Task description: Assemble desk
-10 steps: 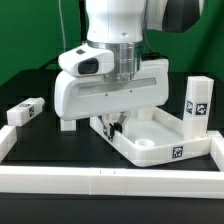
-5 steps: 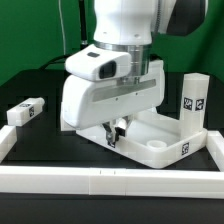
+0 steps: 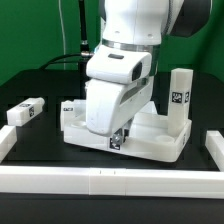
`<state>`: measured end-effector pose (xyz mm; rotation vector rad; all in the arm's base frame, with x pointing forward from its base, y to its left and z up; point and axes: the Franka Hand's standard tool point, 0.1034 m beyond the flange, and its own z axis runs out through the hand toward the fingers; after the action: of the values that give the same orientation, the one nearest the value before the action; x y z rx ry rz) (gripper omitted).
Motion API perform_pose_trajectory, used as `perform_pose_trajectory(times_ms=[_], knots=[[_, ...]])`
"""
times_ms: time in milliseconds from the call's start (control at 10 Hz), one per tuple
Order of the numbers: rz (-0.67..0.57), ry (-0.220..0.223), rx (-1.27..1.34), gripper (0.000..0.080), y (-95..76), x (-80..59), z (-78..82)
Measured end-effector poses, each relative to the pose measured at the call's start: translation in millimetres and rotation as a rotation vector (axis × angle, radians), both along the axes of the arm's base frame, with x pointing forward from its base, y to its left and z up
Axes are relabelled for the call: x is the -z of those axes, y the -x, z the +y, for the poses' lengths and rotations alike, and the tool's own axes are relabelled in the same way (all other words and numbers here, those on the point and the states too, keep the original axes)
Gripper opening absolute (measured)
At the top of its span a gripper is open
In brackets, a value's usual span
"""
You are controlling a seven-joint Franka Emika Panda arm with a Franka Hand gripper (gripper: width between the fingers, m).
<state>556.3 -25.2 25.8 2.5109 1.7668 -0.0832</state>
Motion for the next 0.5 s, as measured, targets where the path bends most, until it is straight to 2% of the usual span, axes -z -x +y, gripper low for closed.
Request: perform_pose_trajectory(times_ms=[100, 200, 300, 500], knots=[[0.008, 0.01, -0.065, 0.006, -0.2, 0.2, -1.0], [0.024, 0.019, -0.137, 0.006, -6.2, 0.4, 8.6], [0.029, 0.015, -0.165, 0.006, -20.8, -0.5, 22.9], [0.007, 0.006, -0.195, 0.006, -44.2, -1.0, 41.9]])
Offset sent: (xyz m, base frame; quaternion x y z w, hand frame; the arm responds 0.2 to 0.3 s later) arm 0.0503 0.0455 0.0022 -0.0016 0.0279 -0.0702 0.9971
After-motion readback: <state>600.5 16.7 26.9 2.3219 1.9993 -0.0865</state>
